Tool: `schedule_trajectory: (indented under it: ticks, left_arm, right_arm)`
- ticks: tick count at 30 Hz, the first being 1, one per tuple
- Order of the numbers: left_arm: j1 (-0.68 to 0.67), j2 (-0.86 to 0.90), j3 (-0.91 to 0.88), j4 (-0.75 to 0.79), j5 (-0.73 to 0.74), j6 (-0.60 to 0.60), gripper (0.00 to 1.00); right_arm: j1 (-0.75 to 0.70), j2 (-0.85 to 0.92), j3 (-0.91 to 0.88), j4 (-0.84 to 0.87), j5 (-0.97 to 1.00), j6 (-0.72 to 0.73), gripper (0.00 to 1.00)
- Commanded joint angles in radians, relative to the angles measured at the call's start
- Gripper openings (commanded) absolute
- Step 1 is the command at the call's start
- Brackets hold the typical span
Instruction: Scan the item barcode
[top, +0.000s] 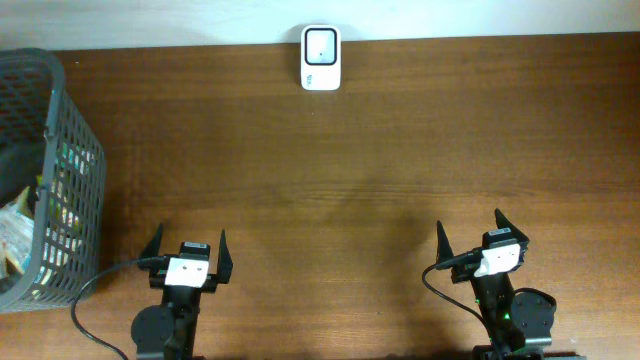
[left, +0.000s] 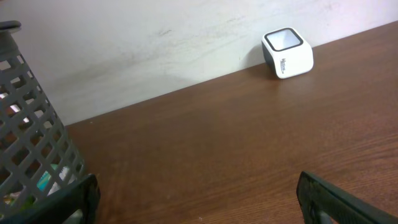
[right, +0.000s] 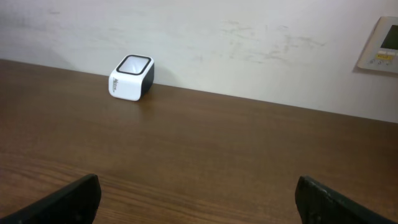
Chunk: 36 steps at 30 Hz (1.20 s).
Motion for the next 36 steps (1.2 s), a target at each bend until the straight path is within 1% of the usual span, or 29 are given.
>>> schedule_trajectory:
  ticks: [1,33,36]
  left_arm:
    - [0.006,-0.008,-0.005,0.000,-0.007,0.013,0.99]
    - [0.006,-0.008,-0.005,0.000,-0.007,0.013,0.99]
    - [0.006,-0.008,-0.005,-0.001,-0.086,0.016,0.99]
  right_arm:
    - [0.000,-0.007,-0.006,-0.004,-0.002,0.005,0.99]
    - [0.000,-0.007,-0.006,-0.004,-0.003,0.005,0.99]
    - [0.000,-0.007,-0.006,-0.004,-0.003,0.005,0.99]
